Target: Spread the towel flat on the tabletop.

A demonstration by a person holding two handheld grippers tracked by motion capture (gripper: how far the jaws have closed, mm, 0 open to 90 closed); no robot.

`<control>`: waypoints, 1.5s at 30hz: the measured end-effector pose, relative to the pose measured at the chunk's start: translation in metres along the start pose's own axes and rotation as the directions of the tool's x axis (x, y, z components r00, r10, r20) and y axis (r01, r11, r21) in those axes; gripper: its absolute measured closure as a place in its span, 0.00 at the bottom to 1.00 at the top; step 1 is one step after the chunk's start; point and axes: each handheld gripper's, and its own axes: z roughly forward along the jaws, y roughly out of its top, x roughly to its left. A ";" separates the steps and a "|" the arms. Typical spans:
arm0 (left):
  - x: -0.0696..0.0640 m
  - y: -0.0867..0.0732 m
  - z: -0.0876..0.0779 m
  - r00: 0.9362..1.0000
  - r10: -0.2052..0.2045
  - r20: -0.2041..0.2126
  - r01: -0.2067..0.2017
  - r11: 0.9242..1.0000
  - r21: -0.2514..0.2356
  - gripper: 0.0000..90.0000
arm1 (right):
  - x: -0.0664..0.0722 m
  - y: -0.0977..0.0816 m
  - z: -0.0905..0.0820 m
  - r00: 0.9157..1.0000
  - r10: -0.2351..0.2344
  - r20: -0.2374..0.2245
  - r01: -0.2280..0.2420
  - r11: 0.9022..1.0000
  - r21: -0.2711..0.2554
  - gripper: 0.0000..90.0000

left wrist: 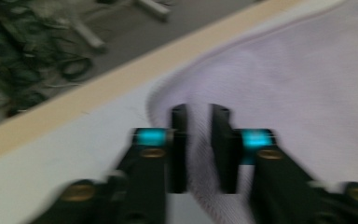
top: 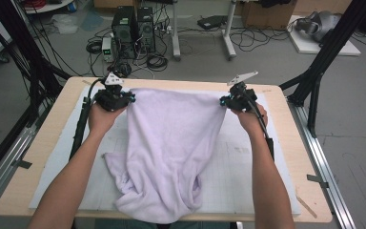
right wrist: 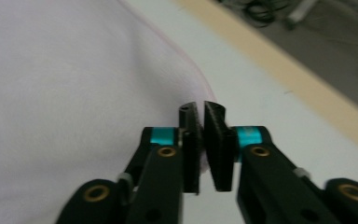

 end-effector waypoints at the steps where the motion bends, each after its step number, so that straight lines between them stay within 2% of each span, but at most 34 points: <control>1: 0.004 0.003 0.004 1.000 -0.025 -0.013 0.025 0.999 0.023 0.64 | -0.004 0.002 0.002 0.999 0.027 0.020 -0.027 1.000 -0.003 0.69; 2: 0.008 0.001 0.007 0.999 -0.052 0.007 0.052 0.998 0.038 0.64 | -0.004 0.002 0.002 0.999 0.027 0.020 -0.027 1.000 -0.003 0.69; 3: 0.009 -0.003 0.009 0.998 -0.060 0.022 0.059 0.996 0.061 0.61 | -0.006 -0.002 0.009 0.998 0.070 -0.003 -0.070 0.998 -0.007 0.65; 6: 0.005 -0.022 0.012 0.997 -0.041 0.066 0.033 0.993 0.116 0.58 | 0.007 -0.015 0.018 0.998 0.035 -0.050 -0.035 0.999 0.010 0.60; 7: 0.003 -0.029 0.011 0.996 -0.044 0.082 0.034 0.992 0.120 0.58 | 0.011 -0.019 0.022 0.994 0.053 -0.094 -0.050 0.998 0.036 0.56; 8: -0.004 -0.041 0.007 0.991 -0.049 0.124 0.034 0.993 0.115 0.58 | 0.017 -0.024 0.024 0.990 0.062 -0.131 -0.057 0.998 0.040 0.55; 9: -0.004 -0.041 0.007 0.991 -0.049 0.124 0.034 0.993 0.115 0.58 | 0.017 -0.024 0.024 0.990 0.062 -0.131 -0.057 0.998 0.040 0.55; 10: -0.008 -0.046 0.004 0.989 -0.042 0.141 0.026 0.993 0.113 0.57 | 0.032 -0.034 0.022 0.988 0.027 -0.153 -0.025 1.000 0.017 0.56; 11: -0.013 -0.051 0.001 0.987 -0.032 0.159 0.014 0.994 0.112 0.57 | 0.032 -0.034 0.022 0.988 0.027 -0.153 -0.025 1.000 0.017 0.56; 13: -0.021 -0.059 -0.007 0.982 -0.018 0.190 -0.002 0.995 0.101 0.56 | 0.046 -0.044 0.018 0.978 0.031 -0.208 -0.033 0.999 -0.005 0.55; 15: -0.028 -0.065 -0.016 0.976 -0.005 0.218 -0.019 0.994 0.107 0.54 | 0.059 -0.053 0.010 0.972 0.002 -0.233 -0.009 1.000 -0.026 0.54; 16: -0.032 -0.068 -0.022 0.974 0.009 0.227 -0.030 0.996 0.090 0.53 | 0.071 -0.063 -0.001 0.967 -0.007 -0.256 -0.009 0.998 -0.062 0.54; 17: -0.036 -0.072 -0.027 0.972 0.017 0.234 -0.035 0.997 0.075 0.53 | 0.071 -0.063 -0.001 0.967 -0.007 -0.256 -0.009 0.998 -0.062 0.54; 18: -0.038 -0.075 -0.031 0.970 0.021 0.243 -0.040 0.997 0.072 0.52 | 0.082 -0.070 -0.010 0.963 -0.023 -0.269 0.000 0.996 -0.085 0.53; 19: -0.040 -0.078 -0.036 0.968 0.023 0.249 -0.042 0.997 0.072 0.52 | 0.082 -0.070 -0.010 0.963 -0.023 -0.269 0.000 0.996 -0.085 0.53; 20: -0.043 -0.082 -0.040 0.966 0.025 0.257 -0.042 0.997 0.061 0.50 | 0.092 -0.075 -0.019 0.959 -0.036 -0.283 0.006 0.994 -0.106 0.52; 21: -0.046 -0.085 -0.045 0.964 0.027 0.265 -0.042 0.998 0.053 0.50 | 0.092 -0.075 -0.019 0.959 -0.036 -0.283 0.006 0.994 -0.106 0.52; 24: -0.058 -0.094 -0.059 0.951 0.045 0.304 -0.058 0.998 0.034 0.49 | 0.106 -0.083 -0.028 0.948 -0.068 -0.310 0.031 0.992 -0.122 0.50; 25: -0.063 -0.098 -0.062 0.948 0.060 0.312 -0.071 0.997 0.026 0.50 | 0.118 -0.088 -0.033 0.937 -0.089 -0.337 0.055 0.993 -0.108 0.48; 26: -0.066 -0.101 -0.064 0.942 0.066 0.329 -0.080 0.996 0.027 0.53 | 0.118 -0.088 -0.033 0.937 -0.089 -0.337 0.055 0.993 -0.108 0.48; 27: -0.069 -0.105 -0.064 0.930 0.069 0.360 -0.089 0.995 0.039 0.53 | 0.124 -0.092 -0.034 0.931 -0.109 -0.348 0.070 0.990 -0.122 0.47; 28: -0.072 -0.108 -0.063 0.920 0.077 0.385 -0.100 0.994 0.040 0.59 | 0.129 -0.095 -0.035 0.924 -0.111 -0.366 0.071 0.990 -0.123 0.47; 29: -0.074 -0.111 -0.061 0.915 0.080 0.395 -0.109 0.993 0.050 0.63 | 0.133 -0.099 -0.036 0.920 -0.114 -0.375 0.074 0.990 -0.119 0.47; 30: -0.075 -0.113 -0.059 0.914 0.079 0.397 -0.111 0.992 0.059 0.63 | 0.141 -0.104 -0.033 0.915 -0.128 -0.383 0.093 0.990 -0.110 0.47; 32: -0.076 -0.115 -0.052 0.910 0.071 0.408 -0.114 0.990 0.083 0.65 | 0.143 -0.107 -0.030 0.913 -0.126 -0.389 0.093 0.990 -0.102 0.46; 33: -0.077 -0.116 -0.048 0.910 0.068 0.409 -0.117 0.988 0.097 0.68 | 0.146 -0.109 -0.027 0.914 -0.125 -0.387 0.099 0.991 -0.086 0.45; 34: -0.078 -0.117 -0.044 0.910 0.073 0.408 -0.131 0.985 0.116 0.77 | 0.148 -0.111 -0.020 0.915 -0.127 -0.383 0.111 0.992 -0.063 0.45; 35: -0.078 -0.118 -0.041 0.909 0.083 0.408 -0.150 0.979 0.136 0.77 | 0.148 -0.111 -0.020 0.915 -0.127 -0.383 0.111 0.992 -0.063 0.45; 37: -0.080 -0.121 -0.035 0.909 0.095 0.406 -0.179 0.968 0.174 0.93 | 0.147 -0.113 -0.011 0.919 -0.110 -0.377 0.104 0.994 -0.037 0.46; 38: -0.081 -0.122 -0.035 0.909 0.094 0.407 -0.174 0.971 0.164 0.93 | 0.147 -0.113 -0.011 0.919 -0.110 -0.377 0.104 0.994 -0.037 0.46; 39: -0.080 -0.122 -0.035 0.909 0.104 0.403 -0.184 0.969 0.164 1.00 | 0.146 -0.113 -0.007 0.923 -0.107 -0.369 0.104 0.994 -0.027 0.46; 41: -0.078 -0.121 -0.037 0.921 0.110 0.375 -0.182 0.970 0.163 1.00 | 0.145 -0.113 -0.006 0.923 -0.103 -0.370 0.102 0.995 -0.022 0.46; 44: -0.070 -0.121 -0.043 0.932 0.085 0.352 -0.150 0.975 0.161 1.00 | 0.144 -0.113 -0.008 0.924 -0.097 -0.371 0.091 0.995 -0.034 0.45; 45: -0.066 -0.121 -0.045 0.934 0.079 0.349 -0.141 0.978 0.156 1.00 | 0.144 -0.113 -0.011 0.924 -0.097 -0.369 0.089 0.995 -0.038 0.45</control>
